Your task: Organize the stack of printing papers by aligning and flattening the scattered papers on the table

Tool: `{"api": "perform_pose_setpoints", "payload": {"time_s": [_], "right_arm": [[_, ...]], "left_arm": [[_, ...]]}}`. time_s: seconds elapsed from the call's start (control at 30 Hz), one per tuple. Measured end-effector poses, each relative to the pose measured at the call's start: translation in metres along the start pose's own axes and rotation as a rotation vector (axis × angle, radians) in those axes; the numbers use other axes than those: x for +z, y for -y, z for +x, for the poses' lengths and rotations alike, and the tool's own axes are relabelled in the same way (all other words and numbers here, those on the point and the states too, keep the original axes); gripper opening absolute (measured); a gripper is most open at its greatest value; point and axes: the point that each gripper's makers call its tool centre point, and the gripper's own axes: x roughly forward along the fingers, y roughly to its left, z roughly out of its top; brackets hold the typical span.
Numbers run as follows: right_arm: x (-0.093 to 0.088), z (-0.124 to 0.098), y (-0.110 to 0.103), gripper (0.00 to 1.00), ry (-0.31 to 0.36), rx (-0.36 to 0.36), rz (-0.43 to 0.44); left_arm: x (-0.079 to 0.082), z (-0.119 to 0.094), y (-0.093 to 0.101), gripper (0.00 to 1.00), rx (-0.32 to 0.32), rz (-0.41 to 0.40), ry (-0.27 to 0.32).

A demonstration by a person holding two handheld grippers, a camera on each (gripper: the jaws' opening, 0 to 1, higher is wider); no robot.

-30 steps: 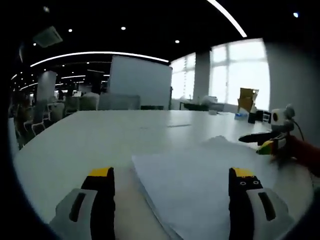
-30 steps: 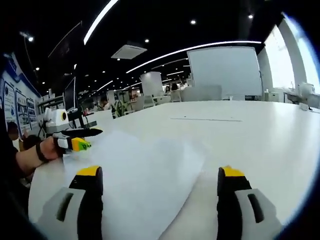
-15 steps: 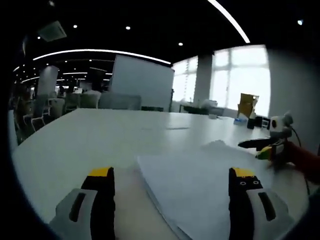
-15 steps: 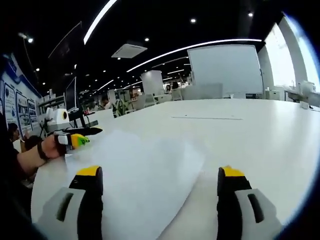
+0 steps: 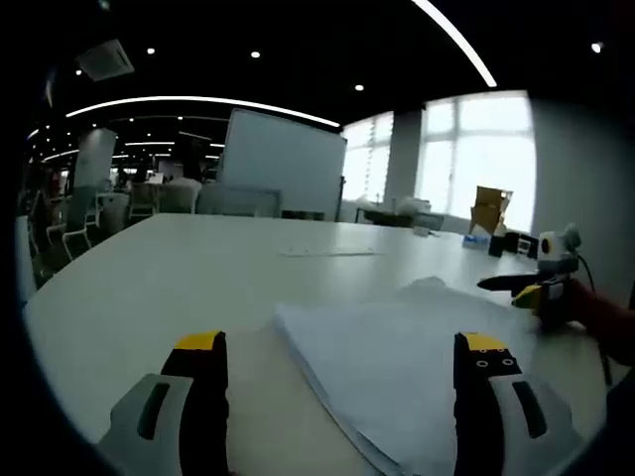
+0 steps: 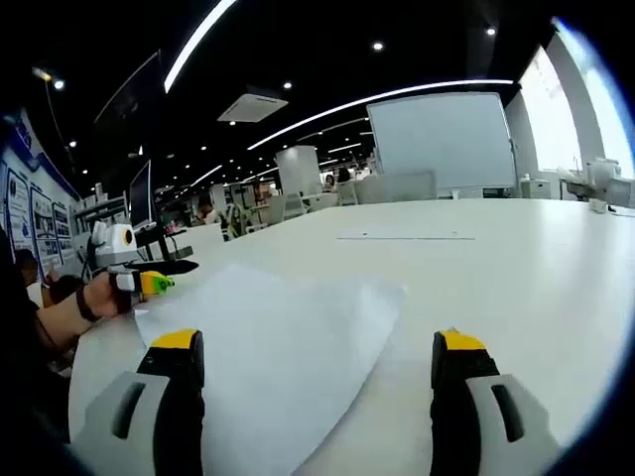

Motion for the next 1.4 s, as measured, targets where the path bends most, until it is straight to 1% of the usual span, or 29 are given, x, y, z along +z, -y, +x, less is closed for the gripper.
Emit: {"api": "perform_pose_setpoints", "payload": {"time_s": [0.07, 0.2, 0.53, 0.8, 0.97, 1.0, 1.07, 1.23, 1.4], "right_arm": [[0.0, -0.004, 0.002, 0.9, 0.009, -0.01, 0.001], [-0.003, -0.01, 0.003, 0.9, 0.004, -0.018, -0.005], [-0.01, -0.03, -0.001, 0.9, -0.006, -0.02, 0.002], [-0.016, -0.052, -0.003, 0.9, -0.009, -0.027, 0.013], [-0.023, -0.066, 0.004, 0.9, -0.021, -0.05, 0.004], [-0.027, -0.077, 0.01, 0.9, -0.027, -0.063, 0.013], [-0.028, -0.081, 0.013, 0.9, -0.032, -0.071, 0.012], [-0.026, -0.091, 0.017, 0.9, -0.036, -0.087, 0.006], [-0.019, -0.1, 0.017, 0.9, -0.033, -0.097, -0.01]], "left_arm": [[0.0, -0.003, 0.001, 0.97, 0.0, -0.002, 0.004], [-0.002, -0.011, 0.001, 0.97, 0.004, 0.006, 0.005], [-0.007, -0.034, 0.002, 0.97, 0.019, 0.015, 0.002], [-0.007, -0.055, -0.003, 0.97, 0.043, 0.002, 0.006], [-0.005, -0.066, -0.003, 0.97, 0.056, 0.007, 0.007], [-0.008, -0.07, 0.0, 0.97, 0.05, 0.007, -0.006], [-0.009, -0.072, 0.001, 0.97, 0.049, 0.009, -0.009], [-0.008, -0.075, 0.001, 0.97, 0.05, 0.007, -0.011], [-0.005, -0.079, 0.005, 0.97, 0.045, 0.002, -0.009]]}}
